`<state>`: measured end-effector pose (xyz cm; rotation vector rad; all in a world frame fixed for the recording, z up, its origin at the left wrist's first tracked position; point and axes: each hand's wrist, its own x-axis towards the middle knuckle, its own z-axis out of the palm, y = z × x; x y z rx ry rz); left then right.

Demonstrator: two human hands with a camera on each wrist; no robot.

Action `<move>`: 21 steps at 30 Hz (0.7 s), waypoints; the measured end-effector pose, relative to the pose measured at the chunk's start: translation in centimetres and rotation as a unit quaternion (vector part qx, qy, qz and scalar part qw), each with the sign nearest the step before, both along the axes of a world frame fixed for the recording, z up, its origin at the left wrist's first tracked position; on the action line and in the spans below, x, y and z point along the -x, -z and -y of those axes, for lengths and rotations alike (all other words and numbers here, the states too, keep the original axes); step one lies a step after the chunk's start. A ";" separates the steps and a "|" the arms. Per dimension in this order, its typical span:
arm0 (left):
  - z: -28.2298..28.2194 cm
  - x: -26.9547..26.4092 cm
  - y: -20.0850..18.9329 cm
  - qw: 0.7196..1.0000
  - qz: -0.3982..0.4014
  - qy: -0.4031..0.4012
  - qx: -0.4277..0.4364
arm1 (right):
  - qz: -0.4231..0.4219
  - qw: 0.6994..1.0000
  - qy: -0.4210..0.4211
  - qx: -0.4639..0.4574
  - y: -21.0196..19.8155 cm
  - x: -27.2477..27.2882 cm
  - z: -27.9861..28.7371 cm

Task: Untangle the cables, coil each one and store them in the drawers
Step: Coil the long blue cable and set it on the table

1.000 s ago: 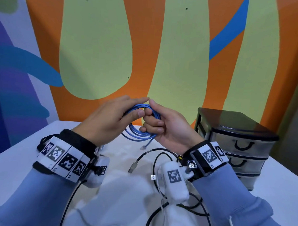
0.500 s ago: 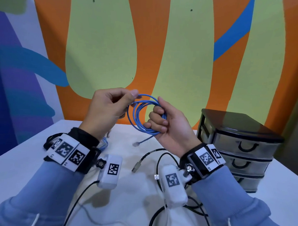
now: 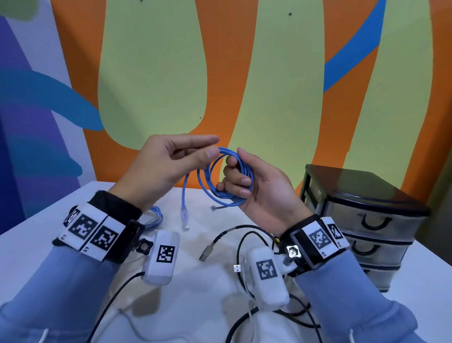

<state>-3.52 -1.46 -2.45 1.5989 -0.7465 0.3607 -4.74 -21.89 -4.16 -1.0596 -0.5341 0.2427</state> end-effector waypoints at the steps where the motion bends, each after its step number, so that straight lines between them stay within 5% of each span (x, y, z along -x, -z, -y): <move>1: 0.0 -0.1 0.1 1.000 0.019 -0.007 -0.007 | 0.002 1.000 -0.004 -0.001 0.0 0.0 0.1; 11: 0.8 -1.2 1.5 0.974 0.182 -0.117 -0.062 | -0.040 0.999 -0.009 -0.033 0.2 0.2 -0.9; 13: 0.6 -1.2 1.2 0.972 0.176 -0.140 -0.063 | -0.046 0.997 -0.008 -0.065 0.0 0.3 -0.9; 18: -0.8 -1.1 0.6 0.995 0.075 -0.055 -0.032 | -0.065 0.990 0.048 -0.117 -0.6 0.6 -0.8; 21: -0.5 -0.8 0.5 0.986 0.143 -0.074 -0.040 | -0.077 0.985 0.104 -0.112 -0.9 1.0 -0.9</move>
